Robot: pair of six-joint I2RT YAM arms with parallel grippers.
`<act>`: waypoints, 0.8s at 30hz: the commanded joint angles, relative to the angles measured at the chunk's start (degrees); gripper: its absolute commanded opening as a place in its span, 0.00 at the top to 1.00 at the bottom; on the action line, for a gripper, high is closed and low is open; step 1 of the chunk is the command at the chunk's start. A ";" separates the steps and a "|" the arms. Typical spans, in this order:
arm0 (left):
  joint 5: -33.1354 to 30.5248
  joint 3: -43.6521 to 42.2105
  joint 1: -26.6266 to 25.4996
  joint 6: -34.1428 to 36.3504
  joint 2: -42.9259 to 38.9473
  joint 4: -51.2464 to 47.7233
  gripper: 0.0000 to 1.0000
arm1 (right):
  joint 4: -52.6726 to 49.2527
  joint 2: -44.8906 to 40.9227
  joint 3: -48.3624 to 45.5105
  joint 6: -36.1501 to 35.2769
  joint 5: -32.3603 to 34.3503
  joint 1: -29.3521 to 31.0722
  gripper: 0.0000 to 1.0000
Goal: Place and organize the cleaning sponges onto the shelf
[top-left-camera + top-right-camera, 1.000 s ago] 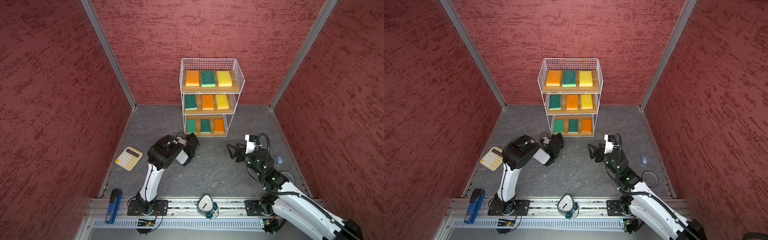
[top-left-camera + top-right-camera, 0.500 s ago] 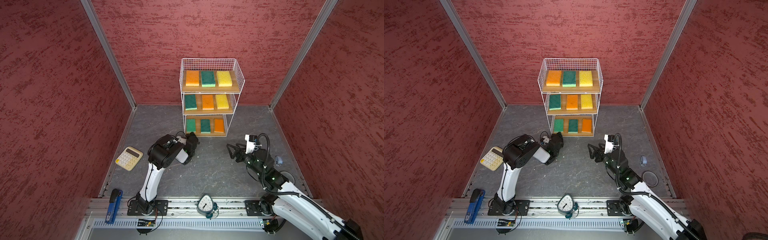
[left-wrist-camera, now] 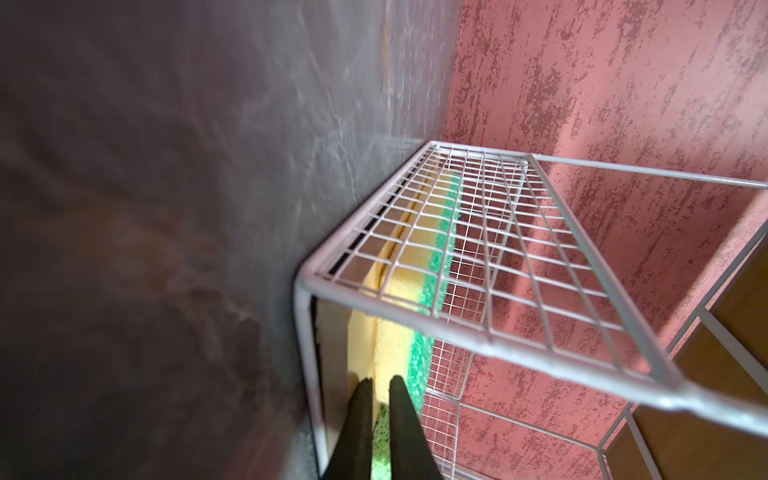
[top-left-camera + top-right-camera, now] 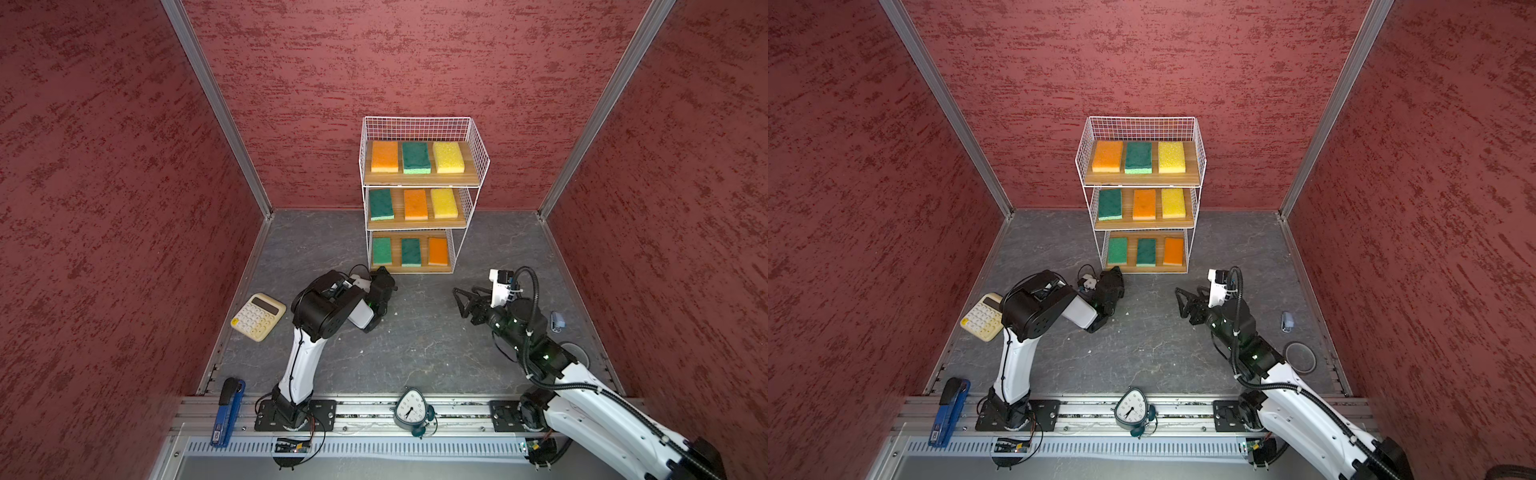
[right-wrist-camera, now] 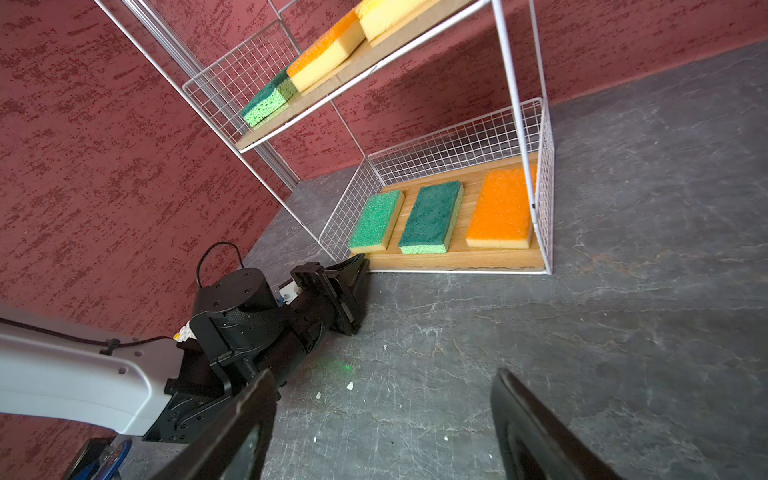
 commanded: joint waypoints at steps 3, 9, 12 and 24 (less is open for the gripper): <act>0.30 -4.56 -0.25 2.47 1.07 -11.47 0.86 | -0.01 0.63 0.97 -0.32 1.21 0.20 0.18; 0.45 -7.51 -0.71 5.64 -2.39 -10.73 0.84 | -0.43 2.65 2.09 0.40 1.41 0.20 0.18; 1.13 -8.87 -0.57 8.06 -3.89 -10.68 0.84 | -0.95 3.24 2.84 1.16 1.31 0.11 0.18; 4.94 -12.69 -0.21 10.87 -5.05 -4.45 0.82 | -5.24 3.15 5.62 1.97 4.56 0.20 0.19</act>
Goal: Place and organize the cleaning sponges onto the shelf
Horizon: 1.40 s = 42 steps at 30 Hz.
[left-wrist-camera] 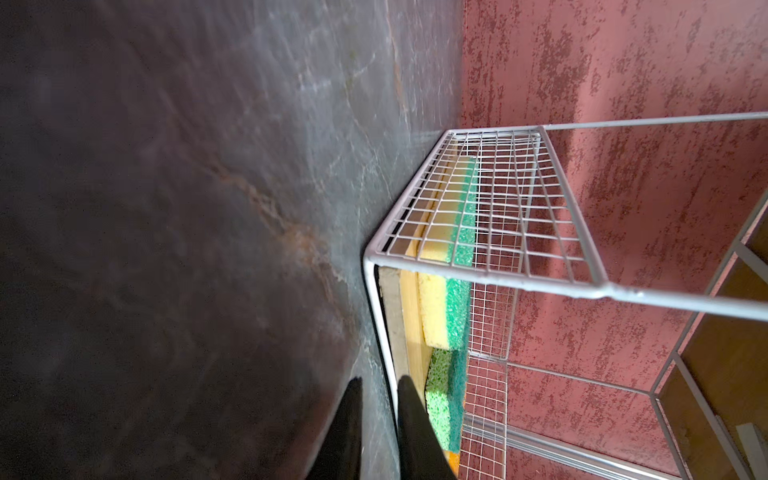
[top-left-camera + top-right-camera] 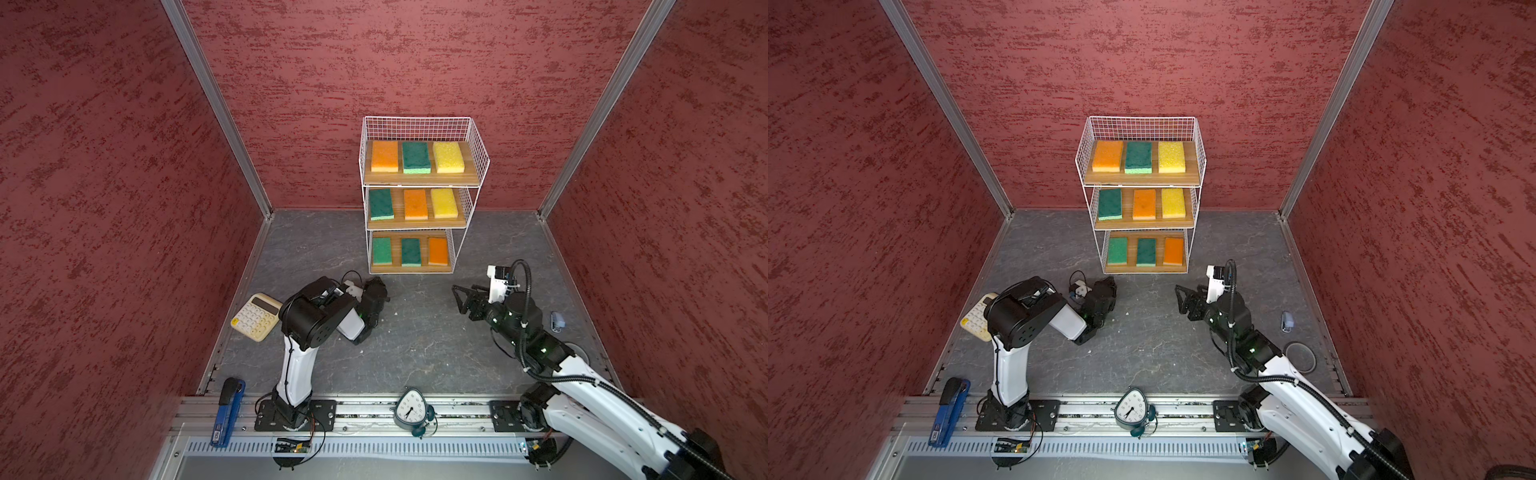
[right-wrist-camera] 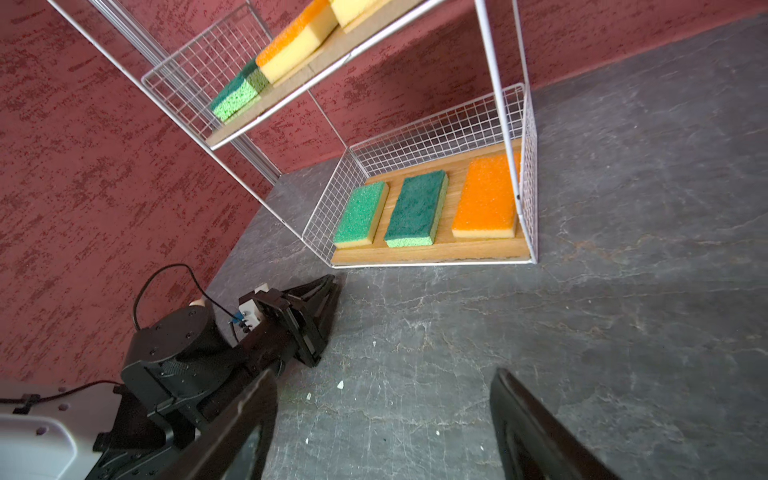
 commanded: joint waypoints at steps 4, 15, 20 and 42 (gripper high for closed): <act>2.20 -4.11 0.37 3.94 -2.94 -9.84 0.80 | -1.64 -0.24 1.33 1.27 2.26 0.20 0.20; -1.22 -3.87 -0.06 15.03 -23.60 -38.42 0.76 | -0.74 0.40 0.76 0.52 2.59 0.20 0.20; -5.50 -1.04 -1.23 23.76 -32.77 -51.41 0.75 | -0.85 0.94 0.85 0.09 2.72 0.22 0.21; 9.46 -0.97 11.17 50.14 -55.08 -65.15 0.78 | 1.98 18.72 9.82 6.26 2.85 1.35 0.28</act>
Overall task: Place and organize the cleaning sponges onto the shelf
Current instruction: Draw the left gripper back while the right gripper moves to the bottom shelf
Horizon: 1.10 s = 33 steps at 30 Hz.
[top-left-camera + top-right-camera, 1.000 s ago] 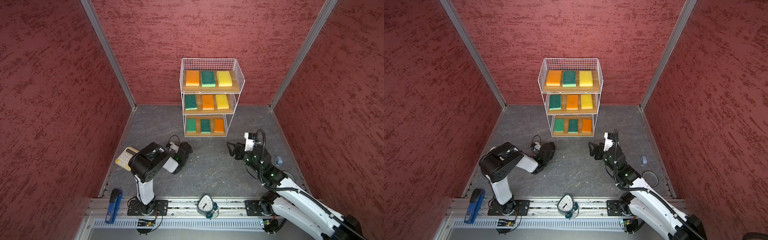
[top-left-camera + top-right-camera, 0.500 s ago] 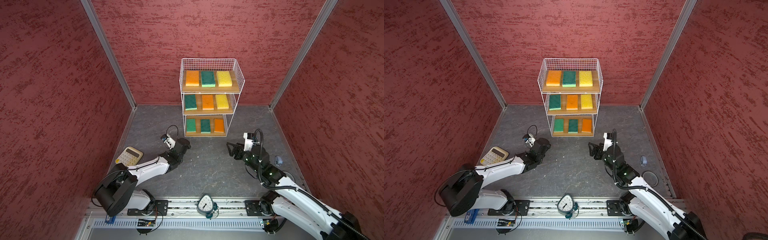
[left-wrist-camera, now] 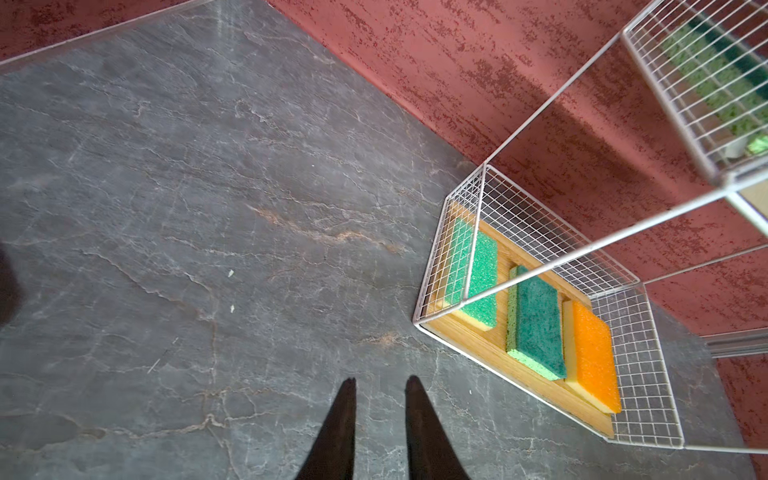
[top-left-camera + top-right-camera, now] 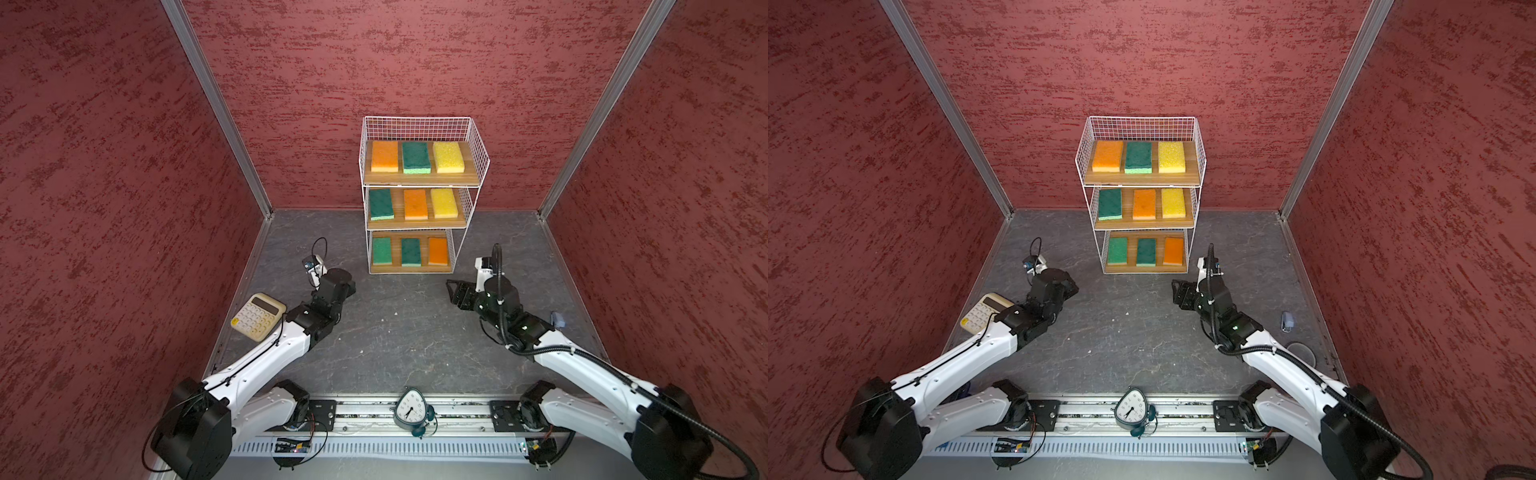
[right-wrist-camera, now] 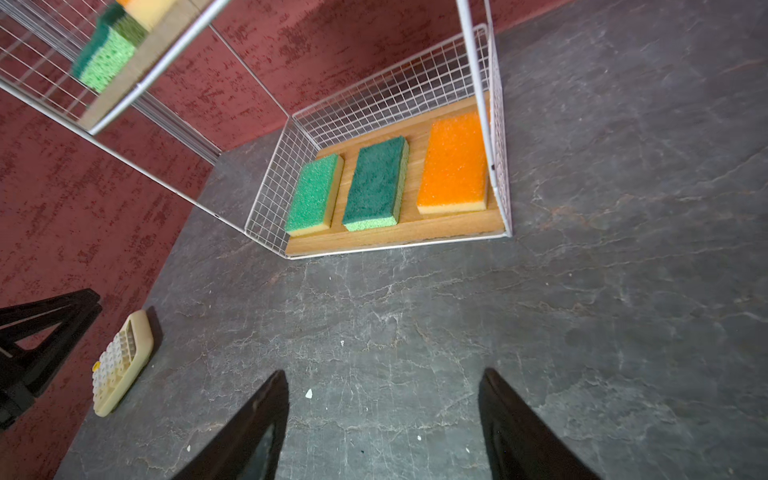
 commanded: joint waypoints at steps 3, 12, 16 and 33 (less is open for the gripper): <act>8.81 -1.93 2.65 2.36 -1.34 1.09 0.80 | 4.75 4.33 3.44 3.62 -0.32 0.84 0.30; 12.96 -1.26 7.20 6.06 -1.22 0.76 0.78 | 4.64 9.51 6.04 5.30 3.16 2.90 0.33; 13.67 -1.82 8.02 6.94 -1.64 1.71 0.78 | 6.07 12.35 7.39 5.34 4.59 3.73 0.42; 20.21 -1.95 13.53 8.07 4.49 10.32 0.80 | 7.99 34.53 22.40 6.96 11.05 3.59 0.67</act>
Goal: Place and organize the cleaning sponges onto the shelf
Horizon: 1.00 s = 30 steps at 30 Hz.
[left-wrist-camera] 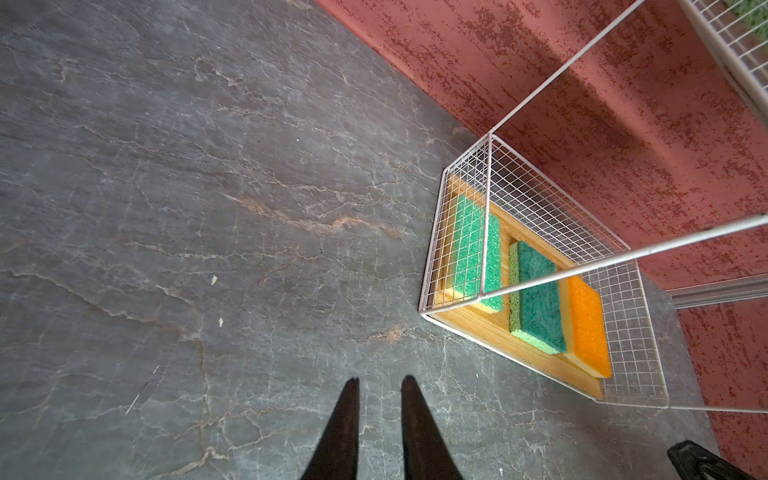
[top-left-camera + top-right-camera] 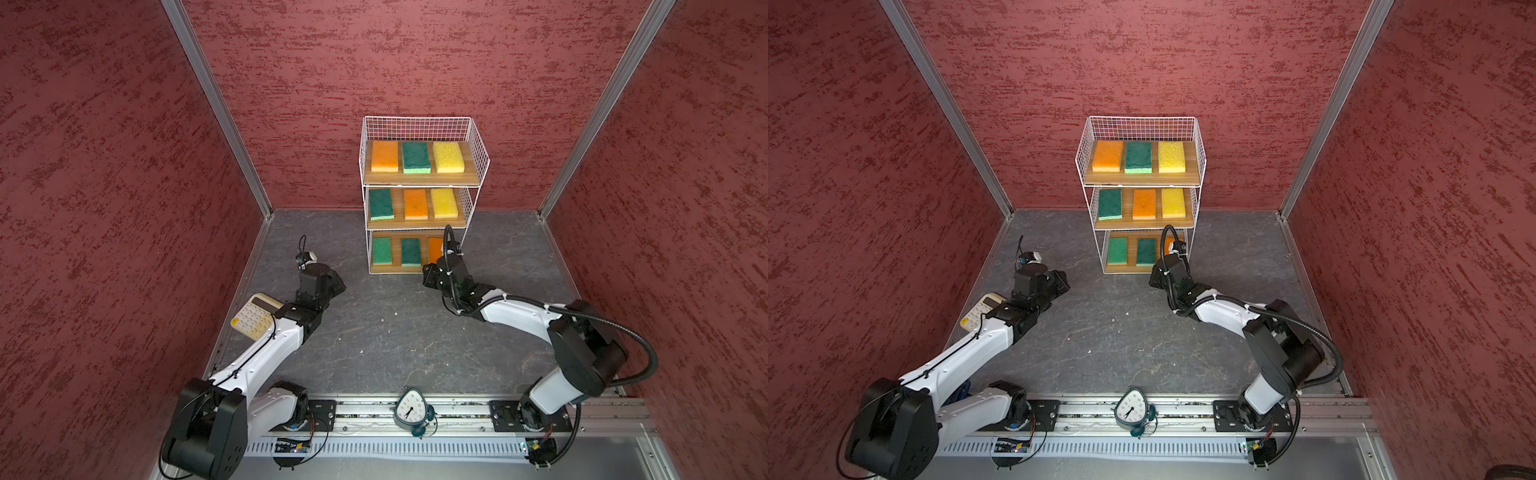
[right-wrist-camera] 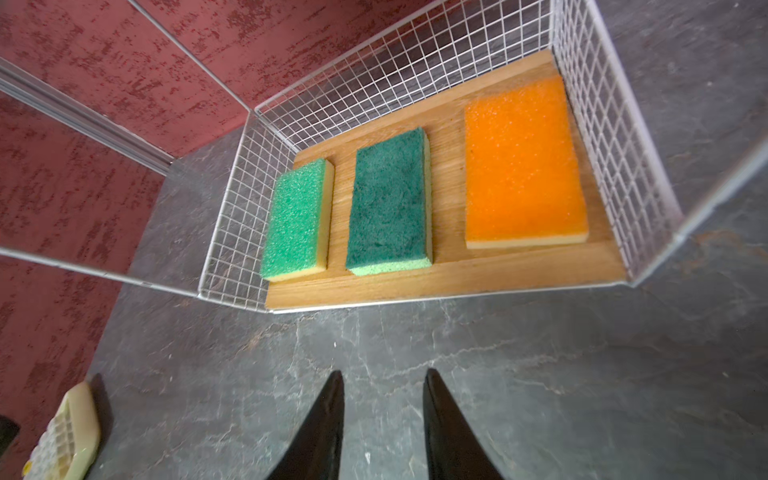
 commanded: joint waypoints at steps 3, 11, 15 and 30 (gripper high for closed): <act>3.76 -0.46 2.22 0.77 2.62 5.12 0.80 | 1.90 3.25 3.01 0.41 4.44 -0.88 0.68; 3.31 -1.75 3.36 1.44 4.06 9.08 0.82 | 12.75 7.61 0.34 2.88 5.90 -2.04 0.68; 3.35 -2.02 3.90 2.05 4.74 10.40 0.82 | 11.87 9.95 2.86 1.72 9.77 -2.26 0.68; 5.76 -2.93 5.31 1.49 9.91 17.54 0.82 | 8.21 15.92 8.05 1.05 14.39 -2.32 0.70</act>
